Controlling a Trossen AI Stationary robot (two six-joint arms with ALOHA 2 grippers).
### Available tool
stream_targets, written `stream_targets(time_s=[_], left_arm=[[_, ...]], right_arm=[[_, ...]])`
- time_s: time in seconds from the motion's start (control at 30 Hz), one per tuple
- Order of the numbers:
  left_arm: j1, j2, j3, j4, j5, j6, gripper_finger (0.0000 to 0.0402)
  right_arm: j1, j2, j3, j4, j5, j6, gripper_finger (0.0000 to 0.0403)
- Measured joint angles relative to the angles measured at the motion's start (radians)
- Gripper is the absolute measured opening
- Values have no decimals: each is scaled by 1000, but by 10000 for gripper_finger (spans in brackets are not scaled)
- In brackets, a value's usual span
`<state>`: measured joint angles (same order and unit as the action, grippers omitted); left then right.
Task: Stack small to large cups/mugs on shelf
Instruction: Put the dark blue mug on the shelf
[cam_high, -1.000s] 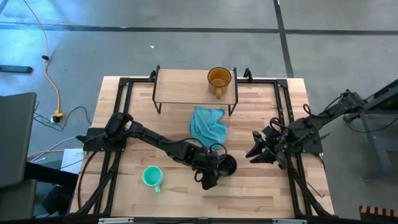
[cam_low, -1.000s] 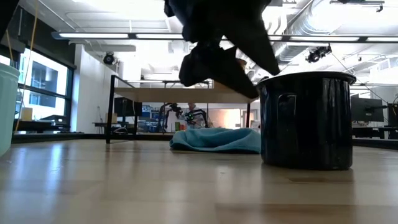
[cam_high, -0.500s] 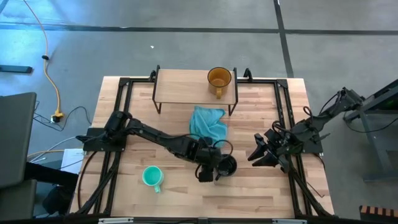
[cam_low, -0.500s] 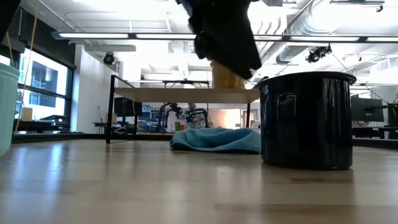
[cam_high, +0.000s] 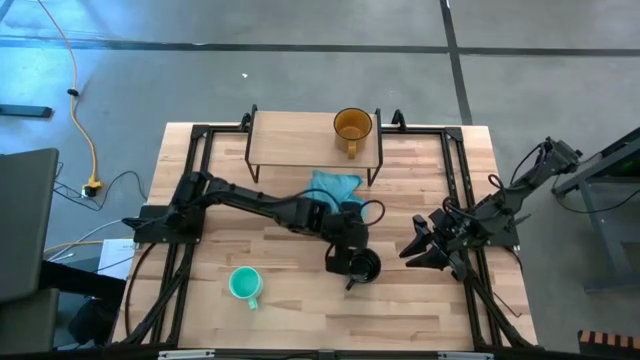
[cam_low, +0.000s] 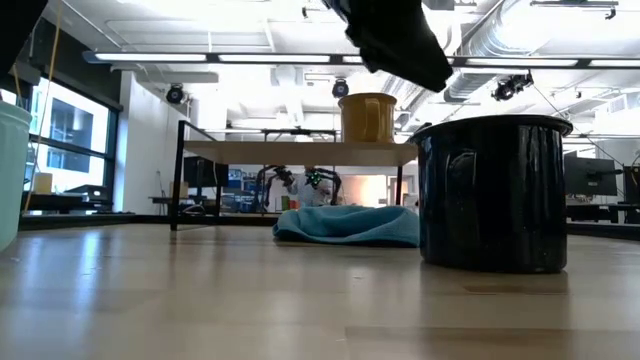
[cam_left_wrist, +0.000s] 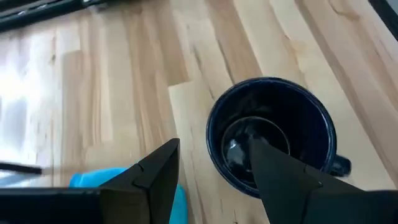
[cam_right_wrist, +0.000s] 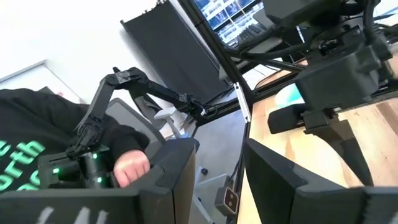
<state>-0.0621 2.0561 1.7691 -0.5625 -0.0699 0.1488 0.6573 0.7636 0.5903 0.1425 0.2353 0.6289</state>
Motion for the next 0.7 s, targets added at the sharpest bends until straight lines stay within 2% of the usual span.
stream_targets(time_s=[0.2, 0.7], left_arm=[[6, 44, 0, 30, 38, 79, 184], [19, 77, 0, 109, 55, 75, 184]], right_arm=[[0, 0, 0, 1, 20, -1, 129], [0, 0, 0, 14, 89, -9, 129]])
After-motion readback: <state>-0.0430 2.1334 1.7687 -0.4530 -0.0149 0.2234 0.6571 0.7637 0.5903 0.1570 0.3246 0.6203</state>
